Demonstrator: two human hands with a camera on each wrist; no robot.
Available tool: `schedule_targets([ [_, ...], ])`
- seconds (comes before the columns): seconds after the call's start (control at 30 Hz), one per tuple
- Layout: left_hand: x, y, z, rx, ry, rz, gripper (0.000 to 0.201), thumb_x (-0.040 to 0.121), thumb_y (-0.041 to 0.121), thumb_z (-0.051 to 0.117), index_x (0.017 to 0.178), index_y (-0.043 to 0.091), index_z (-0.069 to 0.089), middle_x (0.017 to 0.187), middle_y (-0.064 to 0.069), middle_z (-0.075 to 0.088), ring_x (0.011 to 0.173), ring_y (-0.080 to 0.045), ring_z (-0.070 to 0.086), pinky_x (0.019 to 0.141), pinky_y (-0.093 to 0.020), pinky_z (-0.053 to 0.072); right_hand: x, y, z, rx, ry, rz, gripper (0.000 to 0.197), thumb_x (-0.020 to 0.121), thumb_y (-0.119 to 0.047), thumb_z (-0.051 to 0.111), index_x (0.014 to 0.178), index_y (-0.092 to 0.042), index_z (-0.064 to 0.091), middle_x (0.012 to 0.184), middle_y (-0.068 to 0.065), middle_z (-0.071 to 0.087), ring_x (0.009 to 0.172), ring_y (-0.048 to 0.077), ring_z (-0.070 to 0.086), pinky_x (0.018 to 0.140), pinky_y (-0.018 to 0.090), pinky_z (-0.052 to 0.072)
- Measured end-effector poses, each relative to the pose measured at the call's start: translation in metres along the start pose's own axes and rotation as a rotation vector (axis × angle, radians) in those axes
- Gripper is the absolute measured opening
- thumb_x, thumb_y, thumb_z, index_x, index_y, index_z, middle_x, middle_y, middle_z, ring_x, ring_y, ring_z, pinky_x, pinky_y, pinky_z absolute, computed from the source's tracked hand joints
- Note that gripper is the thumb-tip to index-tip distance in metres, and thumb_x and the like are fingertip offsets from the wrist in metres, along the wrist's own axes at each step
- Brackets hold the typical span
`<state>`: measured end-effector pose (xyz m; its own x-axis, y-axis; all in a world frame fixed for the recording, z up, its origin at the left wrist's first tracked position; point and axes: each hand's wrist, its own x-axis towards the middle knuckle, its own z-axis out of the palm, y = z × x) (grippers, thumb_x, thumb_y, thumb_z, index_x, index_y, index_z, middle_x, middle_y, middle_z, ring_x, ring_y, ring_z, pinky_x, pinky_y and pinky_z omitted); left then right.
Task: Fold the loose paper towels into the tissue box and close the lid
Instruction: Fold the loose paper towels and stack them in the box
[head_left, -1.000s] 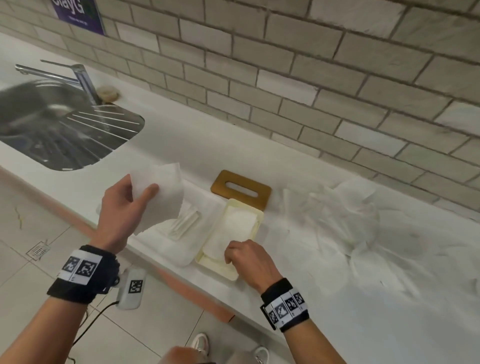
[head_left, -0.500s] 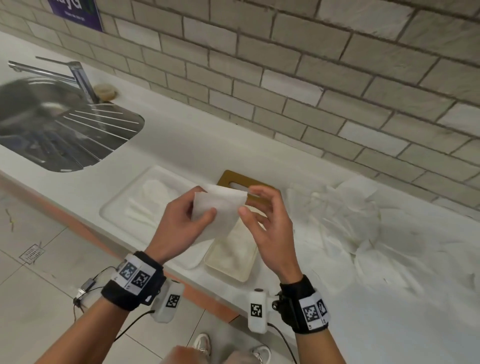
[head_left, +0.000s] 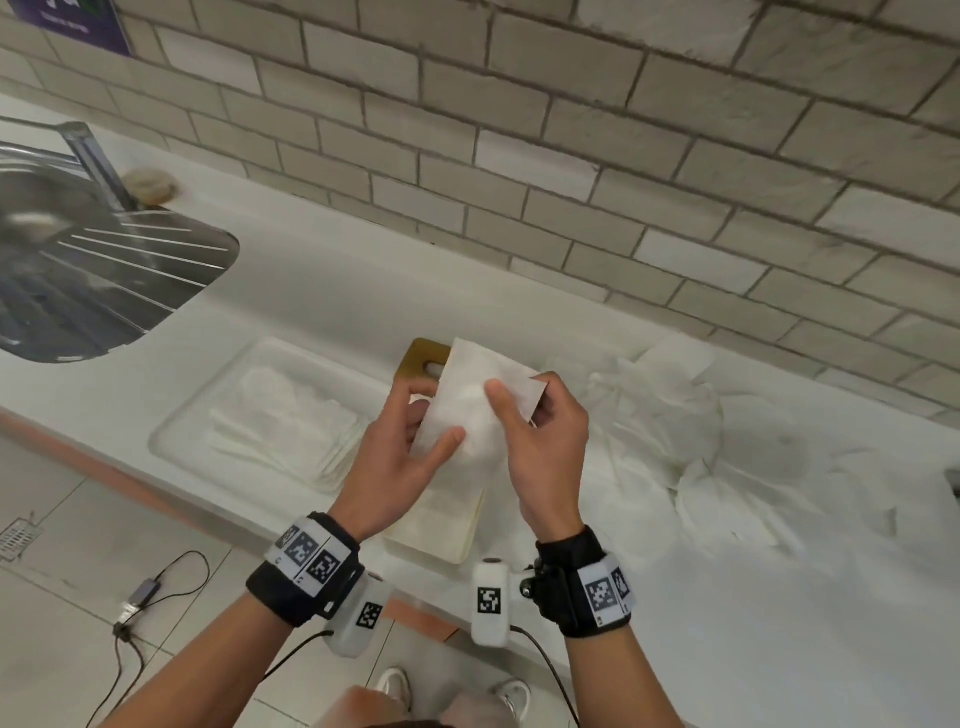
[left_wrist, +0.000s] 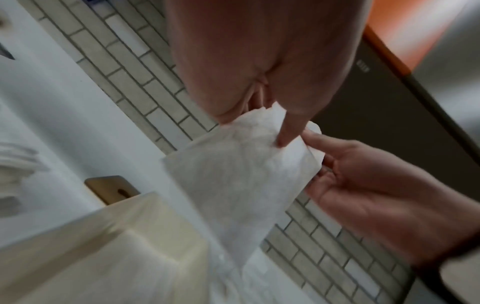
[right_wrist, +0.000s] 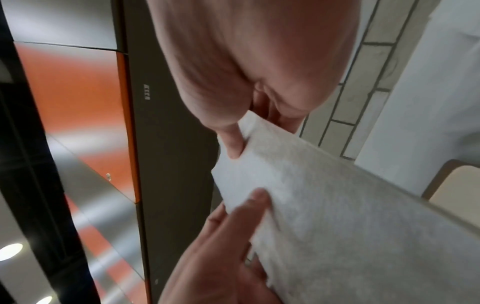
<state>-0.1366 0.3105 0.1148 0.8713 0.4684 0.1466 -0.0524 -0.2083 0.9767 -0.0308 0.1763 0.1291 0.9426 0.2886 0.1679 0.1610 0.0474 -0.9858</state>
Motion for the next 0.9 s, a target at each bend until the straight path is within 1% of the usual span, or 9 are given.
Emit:
schedule_targets([
  [0.1,-0.009,-0.028,0.006,0.075,-0.024,-0.012,0.046,0.104,0.016,0.066,0.135,0.030,0.033,0.098,-0.003,0.077,0.083,-0.021,0.077,0.070,-0.041,0.063,0.017,0.029,0.004,-0.124,0.082,0.032,0.021,0.094,-0.032,0.084,0.092,-0.027,0.063,0.086,0.004,0.073,0.082,0.032,0.069,0.079,0.053,0.061],
  [0.2,-0.016,-0.060,0.007,0.345,-0.052,-0.009,0.035,0.105,0.010,0.059,0.123,0.034,0.040,0.077,0.005,0.060,0.064,-0.014,0.061,0.059,-0.023,0.047,0.033,0.058,0.008,-0.332,-0.037,-0.016,0.028,0.097,-0.017,0.077,0.109,-0.030,0.056,0.100,-0.003,0.071,0.085,0.019,0.068,0.078,0.037,0.059],
  [0.27,-0.018,-0.078,0.009,0.524,-0.112,-0.037,0.027,0.103,0.006,0.059,0.114,0.029,0.052,0.086,0.005,0.061,0.070,-0.012,0.059,0.064,-0.029,0.051,0.041,0.077,0.011,-0.486,-0.220,-0.060,0.033,0.100,-0.006,0.068,0.117,-0.031,0.054,0.112,-0.004,0.067,0.093,0.017,0.065,0.080,0.031,0.055],
  [0.33,-0.016,-0.092,0.013,0.703,-0.195,-0.118,0.018,0.103,0.007,0.058,0.116,0.020,0.059,0.104,-0.002,0.063,0.081,-0.022,0.062,0.072,-0.037,0.053,0.047,0.095,0.016,-0.720,-0.393,-0.143,0.034,0.100,0.002,0.061,0.114,-0.029,0.058,0.112,0.001,0.065,0.090,0.022,0.064,0.076,0.034,0.056],
  [0.47,-0.008,-0.102,0.025,1.083,-0.399,-0.233,0.019,0.107,0.007,0.049,0.125,0.009,0.056,0.120,-0.010,0.059,0.100,-0.033,0.067,0.077,-0.036,0.047,0.049,0.121,0.027,-1.144,-0.513,-0.343,0.038,0.077,0.017,0.071,0.090,-0.019,0.070,0.080,0.002,0.066,0.066,0.026,0.062,0.061,0.037,0.055],
  [0.53,-0.006,-0.103,0.030,1.193,-0.481,-0.269,0.022,0.105,0.002,0.049,0.126,0.008,0.055,0.122,-0.011,0.056,0.104,-0.032,0.067,0.082,-0.036,0.050,0.047,0.125,0.028,-1.263,-0.568,-0.364,0.033,0.081,0.012,0.070,0.093,-0.019,0.073,0.083,0.003,0.070,0.084,0.030,0.064,0.078,0.039,0.049],
  [0.6,-0.003,-0.104,0.034,1.270,-0.544,-0.275,0.027,0.103,0.000,0.052,0.128,0.008,0.055,0.130,-0.011,0.051,0.114,-0.030,0.064,0.089,-0.034,0.052,0.043,0.125,0.023,-1.294,-0.611,-0.356,0.031,0.093,0.001,0.067,0.109,-0.025,0.074,0.103,0.001,0.074,0.109,0.029,0.060,0.090,0.040,0.042],
  [0.73,-0.003,-0.093,0.039,1.348,-0.454,-0.198,0.025,0.098,0.017,0.069,0.121,0.011,0.065,0.142,-0.014,0.035,0.128,-0.032,0.049,0.082,-0.034,0.057,0.031,0.108,-0.014,-1.040,-0.345,-0.276,0.026,0.097,-0.017,0.070,0.121,-0.026,0.071,0.121,0.001,0.069,0.111,0.023,0.058,0.091,0.040,0.050],
  [0.9,-0.013,-0.056,0.057,1.182,-0.261,0.146,0.028,0.080,0.025,0.088,0.103,0.014,0.076,0.112,-0.010,0.060,0.095,-0.030,0.060,0.068,-0.041,0.060,0.010,0.129,-0.138,-0.901,-0.123,0.036,0.014,0.093,-0.013,0.069,0.100,-0.025,0.065,0.098,-0.002,0.068,0.089,0.020,0.067,0.079,0.033,0.054],
])
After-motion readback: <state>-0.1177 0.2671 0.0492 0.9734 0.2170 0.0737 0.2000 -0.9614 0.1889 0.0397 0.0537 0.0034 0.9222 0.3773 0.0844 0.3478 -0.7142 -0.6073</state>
